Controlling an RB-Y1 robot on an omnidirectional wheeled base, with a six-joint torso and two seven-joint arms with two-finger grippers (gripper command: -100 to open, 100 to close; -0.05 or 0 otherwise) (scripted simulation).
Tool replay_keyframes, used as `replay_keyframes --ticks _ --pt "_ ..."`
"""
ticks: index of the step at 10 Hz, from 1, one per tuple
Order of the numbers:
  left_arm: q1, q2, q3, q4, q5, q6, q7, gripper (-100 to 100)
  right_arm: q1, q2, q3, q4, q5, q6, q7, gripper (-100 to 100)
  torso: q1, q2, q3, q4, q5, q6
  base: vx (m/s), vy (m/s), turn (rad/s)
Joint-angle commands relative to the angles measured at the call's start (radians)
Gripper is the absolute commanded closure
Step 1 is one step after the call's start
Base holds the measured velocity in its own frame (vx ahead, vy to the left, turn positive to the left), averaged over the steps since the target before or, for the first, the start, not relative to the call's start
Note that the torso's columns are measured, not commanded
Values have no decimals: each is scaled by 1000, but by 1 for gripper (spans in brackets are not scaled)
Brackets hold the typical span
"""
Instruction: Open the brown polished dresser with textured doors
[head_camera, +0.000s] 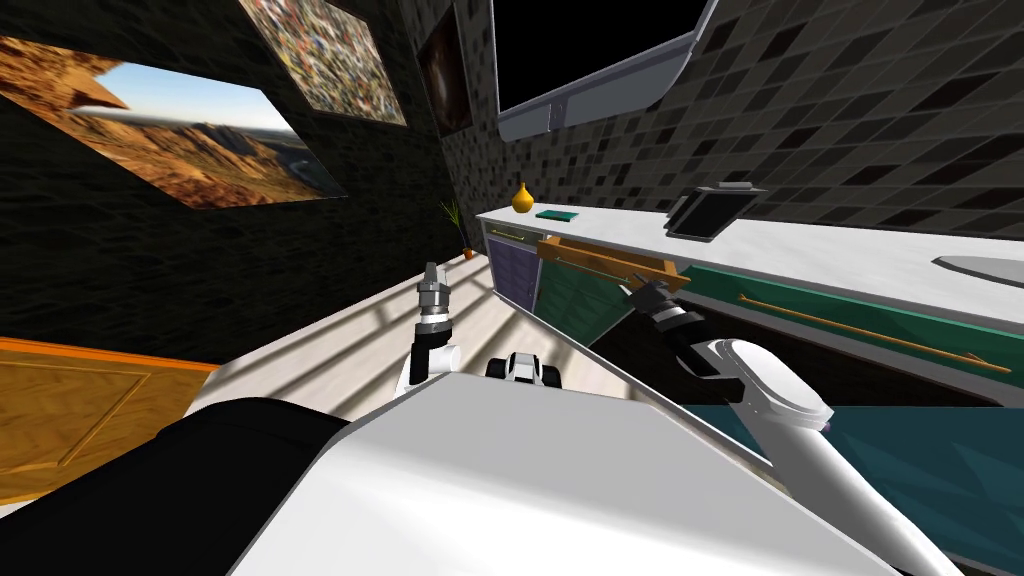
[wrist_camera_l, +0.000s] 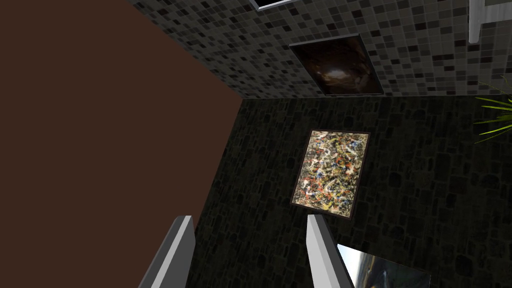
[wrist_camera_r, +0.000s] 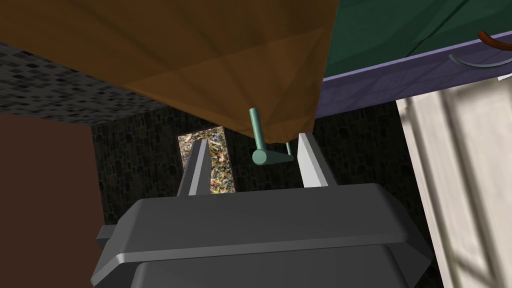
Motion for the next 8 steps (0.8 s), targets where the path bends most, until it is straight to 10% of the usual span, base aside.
replay_keyframes --ticks 1,8 --pt "0 0 0 0 0 0 0 0 -5 -59 -18 2 -19 0 -46 -100 2 2 1 0 1 0 14 48 -23" --pt "0 0 0 0 0 0 0 0 -9 -164 -45 2 -50 0 -120 -100 4 7 4 3 2 0 6 37 -22"
